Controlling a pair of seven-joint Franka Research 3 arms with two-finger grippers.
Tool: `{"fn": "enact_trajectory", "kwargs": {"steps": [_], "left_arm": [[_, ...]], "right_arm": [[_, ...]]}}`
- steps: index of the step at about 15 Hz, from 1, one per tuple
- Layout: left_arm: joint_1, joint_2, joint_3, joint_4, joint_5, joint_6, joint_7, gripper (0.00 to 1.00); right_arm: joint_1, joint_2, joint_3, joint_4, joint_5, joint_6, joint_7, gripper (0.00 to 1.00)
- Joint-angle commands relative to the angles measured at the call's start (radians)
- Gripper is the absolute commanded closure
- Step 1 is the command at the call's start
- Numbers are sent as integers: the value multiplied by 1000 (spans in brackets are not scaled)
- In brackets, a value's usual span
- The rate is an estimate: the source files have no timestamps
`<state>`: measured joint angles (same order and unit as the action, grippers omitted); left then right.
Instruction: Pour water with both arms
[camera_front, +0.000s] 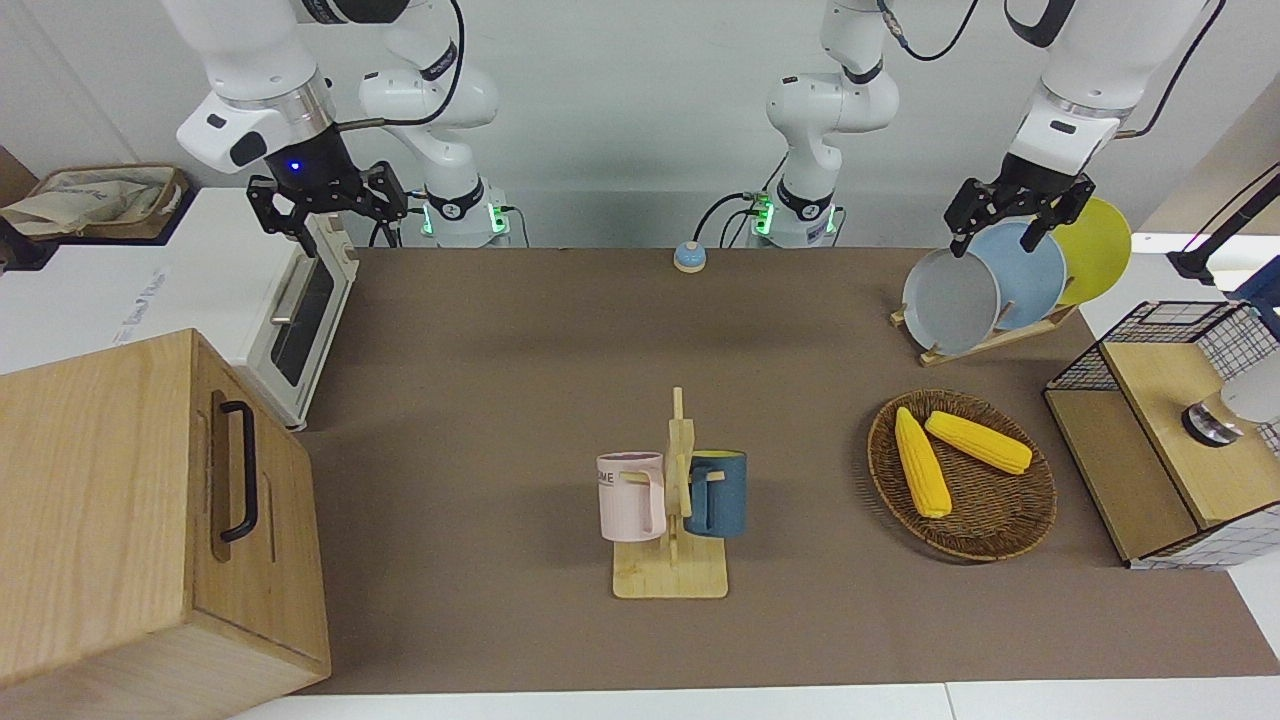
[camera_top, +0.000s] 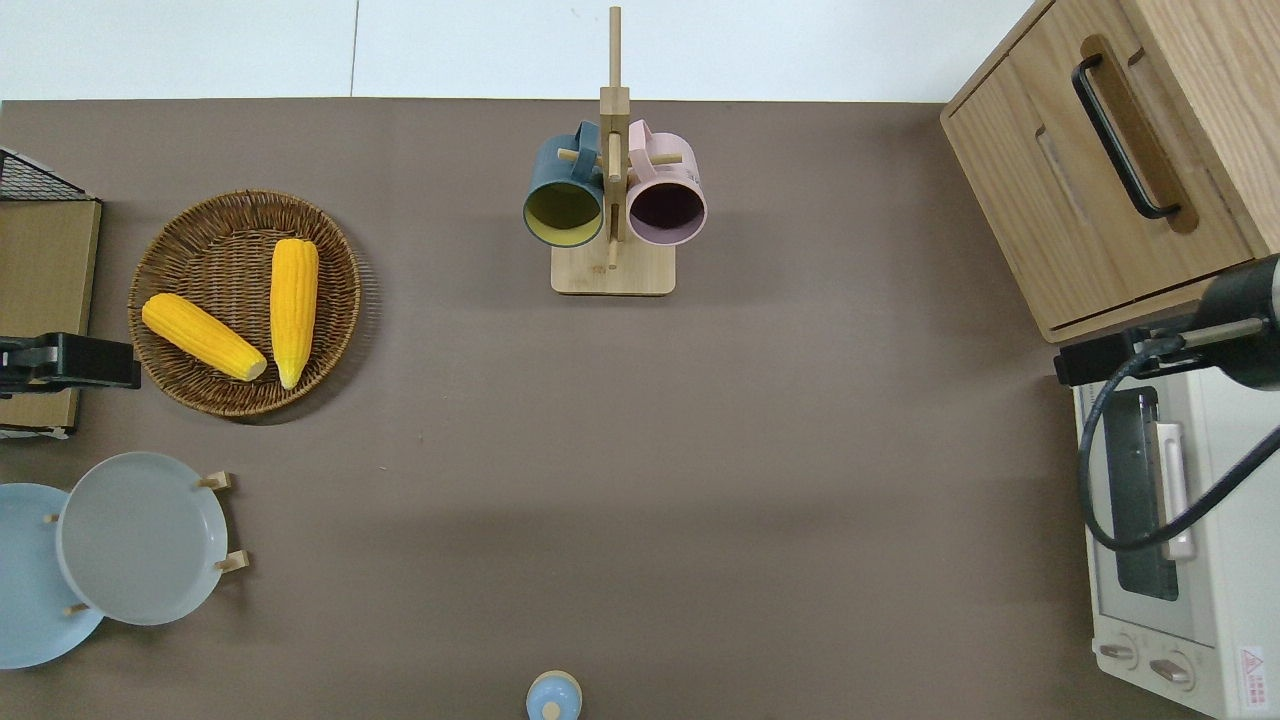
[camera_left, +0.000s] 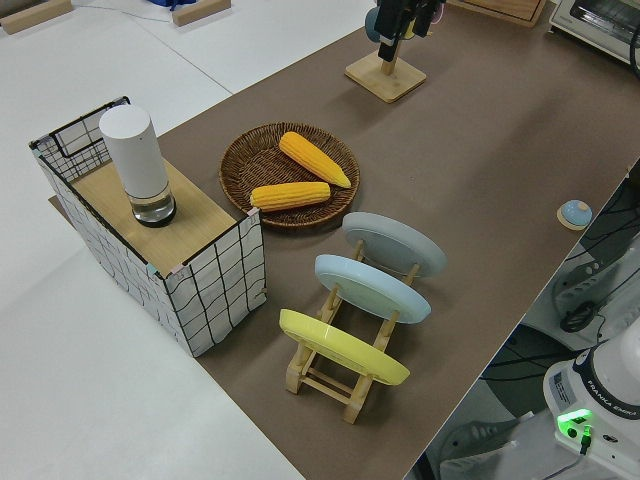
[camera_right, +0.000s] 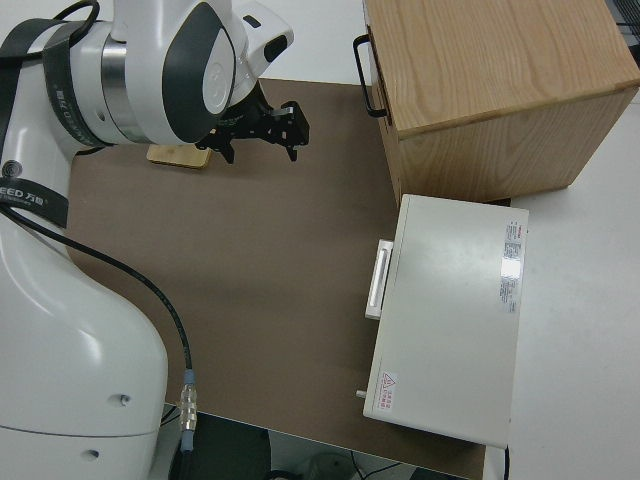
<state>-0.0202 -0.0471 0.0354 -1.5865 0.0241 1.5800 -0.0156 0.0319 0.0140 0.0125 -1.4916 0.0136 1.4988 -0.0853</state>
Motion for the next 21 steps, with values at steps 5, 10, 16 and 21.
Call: {"fn": "enact_trajectory", "kwargs": {"steps": [5,10,16,21], "left_arm": [[-6,-7,6,-1,-32,-5,14,9],[-4,-5,9,-1,-41,-5,16,9],[3,-5,12,-1,-33,-5,66,9],[9,-2,87,-1,-41,2,158,9]], "right_arm": [[-18,-8,9,-16,11,44,-11,11],[-9,-8,12,-19,13,99,-11,13],[-3,4,47,-50,25,233,-11,13],[-3,26,121,-81,19,368,-20,13]]}}
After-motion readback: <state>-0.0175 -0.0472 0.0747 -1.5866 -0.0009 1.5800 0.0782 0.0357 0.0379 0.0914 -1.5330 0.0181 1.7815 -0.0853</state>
